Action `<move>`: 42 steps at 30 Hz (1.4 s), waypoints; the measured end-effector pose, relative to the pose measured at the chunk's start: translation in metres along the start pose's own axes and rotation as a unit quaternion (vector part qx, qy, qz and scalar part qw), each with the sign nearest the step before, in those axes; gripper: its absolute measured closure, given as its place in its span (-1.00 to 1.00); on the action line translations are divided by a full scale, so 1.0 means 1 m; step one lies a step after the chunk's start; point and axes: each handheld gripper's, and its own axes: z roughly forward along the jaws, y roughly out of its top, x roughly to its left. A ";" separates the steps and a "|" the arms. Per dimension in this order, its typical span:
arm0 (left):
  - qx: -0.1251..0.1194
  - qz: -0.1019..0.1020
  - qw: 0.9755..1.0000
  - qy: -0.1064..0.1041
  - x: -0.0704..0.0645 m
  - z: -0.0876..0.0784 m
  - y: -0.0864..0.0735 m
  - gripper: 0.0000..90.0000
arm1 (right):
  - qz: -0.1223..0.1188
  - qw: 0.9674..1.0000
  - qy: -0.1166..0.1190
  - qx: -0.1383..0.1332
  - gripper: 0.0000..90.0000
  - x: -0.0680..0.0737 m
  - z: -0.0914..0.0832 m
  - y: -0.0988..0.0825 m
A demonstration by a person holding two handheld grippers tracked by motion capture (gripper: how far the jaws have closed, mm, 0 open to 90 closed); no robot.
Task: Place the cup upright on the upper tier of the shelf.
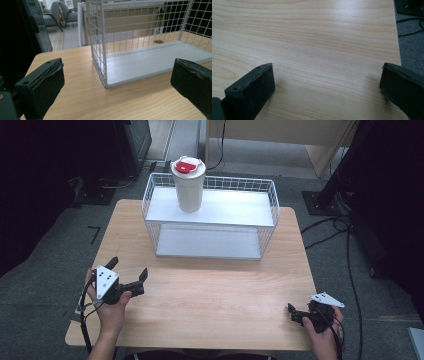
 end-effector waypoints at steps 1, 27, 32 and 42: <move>0.001 -0.002 1.000 0.002 0.001 -0.002 -0.002 -1.00 | 0.000 1.000 0.000 0.000 -1.00 0.000 0.000 0.000; 0.101 -0.038 0.993 0.051 0.047 -0.036 -0.058 -1.00 | 0.000 1.000 0.000 0.000 -1.00 0.000 0.000 0.000; 0.137 -0.034 0.988 0.058 0.054 -0.040 -0.070 -1.00 | 0.000 1.000 0.000 0.000 -1.00 0.000 0.000 0.000; 0.211 -0.022 0.975 0.073 0.055 -0.032 -0.076 -1.00 | 0.000 1.000 0.000 0.000 -1.00 0.000 0.000 0.000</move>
